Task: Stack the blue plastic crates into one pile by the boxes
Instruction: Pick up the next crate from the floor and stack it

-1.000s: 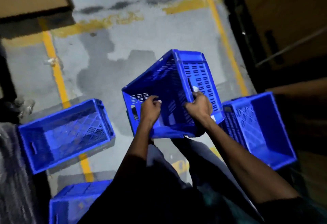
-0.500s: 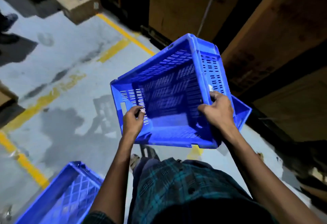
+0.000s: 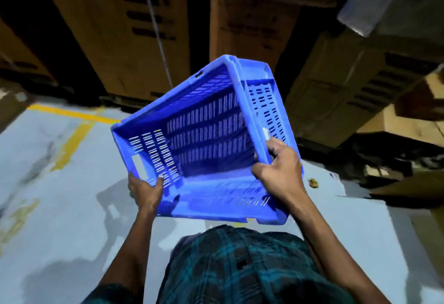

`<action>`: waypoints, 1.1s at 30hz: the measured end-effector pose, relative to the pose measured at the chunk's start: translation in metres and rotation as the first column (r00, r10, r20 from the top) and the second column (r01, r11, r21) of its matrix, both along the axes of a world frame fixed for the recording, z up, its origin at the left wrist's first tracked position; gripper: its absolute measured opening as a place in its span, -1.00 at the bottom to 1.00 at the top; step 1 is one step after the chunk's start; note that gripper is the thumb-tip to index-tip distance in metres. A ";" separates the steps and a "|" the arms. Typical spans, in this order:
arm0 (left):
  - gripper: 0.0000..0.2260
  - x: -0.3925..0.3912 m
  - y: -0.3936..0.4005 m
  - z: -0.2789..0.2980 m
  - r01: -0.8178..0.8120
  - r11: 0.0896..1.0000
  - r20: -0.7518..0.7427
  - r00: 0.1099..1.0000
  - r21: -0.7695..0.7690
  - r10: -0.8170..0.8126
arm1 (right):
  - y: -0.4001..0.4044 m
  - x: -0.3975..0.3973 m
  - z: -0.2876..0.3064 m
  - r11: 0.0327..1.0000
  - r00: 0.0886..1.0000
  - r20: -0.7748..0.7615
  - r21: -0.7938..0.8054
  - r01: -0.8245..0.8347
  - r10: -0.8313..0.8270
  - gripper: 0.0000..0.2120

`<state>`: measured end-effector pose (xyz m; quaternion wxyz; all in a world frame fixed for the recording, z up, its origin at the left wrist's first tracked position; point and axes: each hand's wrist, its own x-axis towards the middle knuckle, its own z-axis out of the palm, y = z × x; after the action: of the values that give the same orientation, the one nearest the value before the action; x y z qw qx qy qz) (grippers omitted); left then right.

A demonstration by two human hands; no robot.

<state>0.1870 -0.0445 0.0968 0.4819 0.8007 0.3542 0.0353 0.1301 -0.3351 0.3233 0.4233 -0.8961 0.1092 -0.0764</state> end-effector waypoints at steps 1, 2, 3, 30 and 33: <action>-0.15 0.005 -0.006 0.000 0.005 1.000 -0.034 0.999 0.000 -0.005 | -0.007 0.002 0.001 1.000 1.000 0.013 0.014 0.012 -0.012 -0.75; -0.13 0.011 -0.011 0.000 0.013 1.000 -0.055 0.998 -0.003 -0.013 | -0.014 0.002 0.002 0.999 0.999 0.028 0.030 0.021 -0.022 -0.77; -0.12 0.018 -0.014 -0.001 0.014 1.000 -0.076 0.997 -0.025 -0.016 | -0.019 0.003 0.003 0.999 0.999 0.041 0.039 0.031 -0.033 -0.80; -0.15 0.279 -0.002 -0.074 0.265 0.839 -0.081 0.937 -0.475 -0.341 | -0.073 0.085 -0.056 0.765 0.744 -0.178 -0.143 0.628 -0.644 -0.80; -0.26 0.272 -0.020 -0.027 0.297 0.795 -0.034 0.929 -0.529 -0.369 | -0.109 0.094 -0.075 0.771 0.732 -0.245 -0.153 0.618 -0.636 -0.80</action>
<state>0.4591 -0.0650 0.0702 0.6513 0.6927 0.2359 -0.2006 0.2244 -0.4436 0.2480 0.3251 -0.8205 0.4617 -0.0891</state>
